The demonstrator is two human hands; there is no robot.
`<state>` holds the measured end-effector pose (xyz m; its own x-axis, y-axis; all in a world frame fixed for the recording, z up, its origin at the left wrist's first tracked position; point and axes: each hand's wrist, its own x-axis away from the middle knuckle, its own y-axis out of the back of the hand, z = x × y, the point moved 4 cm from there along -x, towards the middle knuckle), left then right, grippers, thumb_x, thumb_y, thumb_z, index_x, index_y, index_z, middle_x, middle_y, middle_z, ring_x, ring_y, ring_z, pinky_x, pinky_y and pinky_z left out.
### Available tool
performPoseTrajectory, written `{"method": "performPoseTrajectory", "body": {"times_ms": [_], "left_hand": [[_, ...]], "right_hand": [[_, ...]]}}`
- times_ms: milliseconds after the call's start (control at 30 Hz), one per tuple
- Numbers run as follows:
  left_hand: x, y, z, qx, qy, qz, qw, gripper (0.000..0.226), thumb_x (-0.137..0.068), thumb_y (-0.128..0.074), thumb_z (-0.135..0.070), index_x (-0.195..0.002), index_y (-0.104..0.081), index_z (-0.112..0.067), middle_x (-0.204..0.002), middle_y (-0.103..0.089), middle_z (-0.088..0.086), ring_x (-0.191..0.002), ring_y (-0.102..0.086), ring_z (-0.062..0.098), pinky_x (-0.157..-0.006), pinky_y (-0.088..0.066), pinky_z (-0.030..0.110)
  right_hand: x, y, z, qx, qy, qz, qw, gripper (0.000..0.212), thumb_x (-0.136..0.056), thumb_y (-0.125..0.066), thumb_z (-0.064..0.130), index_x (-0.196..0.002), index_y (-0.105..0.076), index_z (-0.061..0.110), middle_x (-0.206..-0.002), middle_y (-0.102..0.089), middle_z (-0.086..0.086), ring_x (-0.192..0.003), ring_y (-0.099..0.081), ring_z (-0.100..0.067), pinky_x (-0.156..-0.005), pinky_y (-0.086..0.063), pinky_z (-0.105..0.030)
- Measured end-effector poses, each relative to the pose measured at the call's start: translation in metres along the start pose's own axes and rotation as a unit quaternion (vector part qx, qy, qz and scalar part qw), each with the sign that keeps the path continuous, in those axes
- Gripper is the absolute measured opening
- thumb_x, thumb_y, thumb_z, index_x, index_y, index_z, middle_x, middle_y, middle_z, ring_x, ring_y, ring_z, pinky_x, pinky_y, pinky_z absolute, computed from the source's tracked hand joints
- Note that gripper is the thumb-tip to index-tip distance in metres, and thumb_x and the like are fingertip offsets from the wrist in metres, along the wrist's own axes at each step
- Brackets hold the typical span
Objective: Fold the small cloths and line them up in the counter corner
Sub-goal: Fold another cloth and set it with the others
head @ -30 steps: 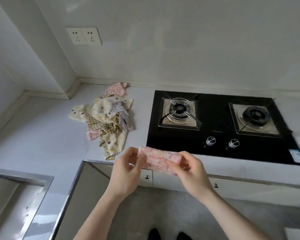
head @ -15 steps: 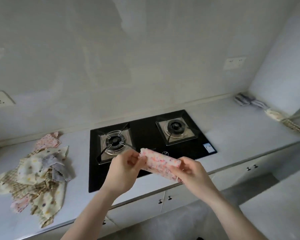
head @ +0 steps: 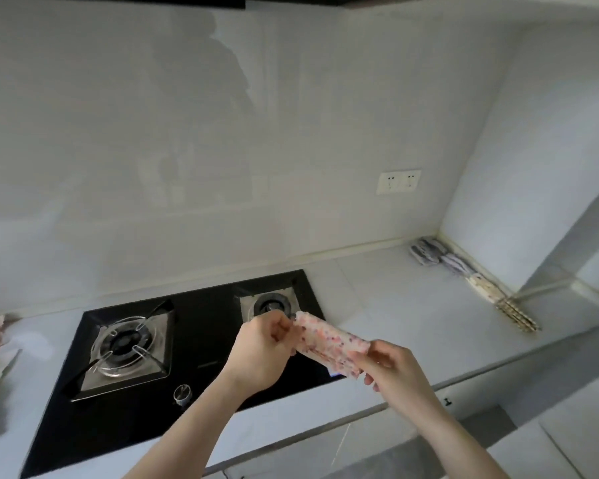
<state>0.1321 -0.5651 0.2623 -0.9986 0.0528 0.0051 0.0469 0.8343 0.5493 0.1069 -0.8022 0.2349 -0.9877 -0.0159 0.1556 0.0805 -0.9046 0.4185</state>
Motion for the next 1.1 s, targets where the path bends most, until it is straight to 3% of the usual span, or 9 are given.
{"method": "performPoseTrajectory", "body": {"times_ms": [300, 467, 600, 733, 867, 967, 1100], "left_hand": [[-0.066, -0.046, -0.027, -0.047, 0.027, 0.011, 0.998, 0.017, -0.095, -0.067, -0.041, -0.086, -0.07, -0.027, -0.078, -0.074, -0.009, -0.073, -0.071, 0.007, -0.075, -0.062, 0.04], [-0.1, -0.065, -0.033, -0.048, 0.035, 0.067, 0.996, 0.015, -0.101, -0.059, -0.032, -0.092, -0.07, -0.025, -0.08, -0.072, -0.007, -0.08, -0.07, 0.01, -0.086, -0.059, 0.04], [-0.119, -0.08, -0.035, -0.065, 0.035, 0.094, 0.993, 0.012, -0.101, -0.058, -0.029, -0.095, -0.067, -0.026, -0.082, -0.071, -0.011, -0.086, -0.069, 0.009, -0.09, -0.056, 0.035], [-0.139, -0.089, -0.029, -0.077, 0.046, 0.108, 0.99, 0.013, -0.101, -0.057, -0.034, -0.096, -0.067, -0.029, -0.078, -0.074, -0.01, -0.073, -0.069, 0.002, -0.084, -0.059, 0.031], [-0.167, -0.098, -0.022, -0.096, 0.062, 0.097, 0.989, 0.009, -0.1, -0.057, -0.036, -0.093, -0.063, -0.035, -0.077, -0.073, -0.013, -0.071, -0.069, 0.0, -0.08, -0.059, 0.028], [-0.192, -0.114, -0.021, -0.097, 0.082, 0.089, 0.988, 0.008, -0.099, -0.059, -0.035, -0.092, -0.064, -0.035, -0.075, -0.072, -0.018, -0.068, -0.068, 0.0, -0.078, -0.06, 0.031], [-0.227, -0.144, -0.032, -0.078, 0.104, 0.091, 0.987, 0.006, -0.099, -0.06, -0.035, -0.096, -0.066, -0.034, -0.082, -0.074, -0.009, -0.073, -0.071, 0.007, -0.079, -0.061, 0.036]], "right_hand": [[-0.066, 0.051, -0.029, -0.019, -0.023, 0.004, 1.0, 0.012, -0.095, -0.069, 0.032, -0.093, -0.075, 0.021, -0.079, -0.075, 0.003, -0.066, -0.068, -0.008, -0.063, -0.049, -0.026], [-0.087, 0.065, -0.061, -0.06, -0.112, -0.049, 0.991, 0.015, -0.095, -0.065, 0.025, -0.091, -0.074, 0.014, -0.074, -0.073, -0.001, -0.064, -0.065, -0.01, -0.06, -0.048, -0.027], [-0.115, 0.089, -0.093, -0.131, -0.205, -0.122, 0.962, 0.013, -0.096, -0.067, 0.025, -0.093, -0.072, 0.013, -0.083, -0.073, -0.008, -0.071, -0.062, -0.017, -0.064, -0.048, -0.031], [-0.151, 0.112, -0.122, -0.239, -0.269, -0.166, 0.918, 0.015, -0.096, -0.069, 0.026, -0.1, -0.067, 0.012, -0.096, -0.068, -0.01, -0.082, -0.06, -0.021, -0.075, -0.051, -0.034], [-0.202, 0.144, -0.152, -0.316, -0.302, -0.187, 0.88, 0.015, -0.094, -0.073, 0.017, -0.105, -0.067, 0.009, -0.088, -0.063, -0.009, -0.07, -0.055, -0.014, -0.059, -0.045, -0.026], [-0.239, 0.17, -0.183, -0.32, -0.339, -0.192, 0.864, 0.015, -0.094, -0.071, 0.012, -0.108, -0.065, 0.008, -0.085, -0.063, -0.007, -0.067, -0.055, -0.012, -0.056, -0.046, -0.024], [-0.29, 0.208, -0.225, -0.295, -0.383, -0.216, 0.848, 0.012, -0.097, -0.064, 0.009, -0.109, -0.061, 0.006, -0.071, -0.059, -0.008, -0.055, -0.051, -0.013, -0.034, -0.039, -0.015]]}}
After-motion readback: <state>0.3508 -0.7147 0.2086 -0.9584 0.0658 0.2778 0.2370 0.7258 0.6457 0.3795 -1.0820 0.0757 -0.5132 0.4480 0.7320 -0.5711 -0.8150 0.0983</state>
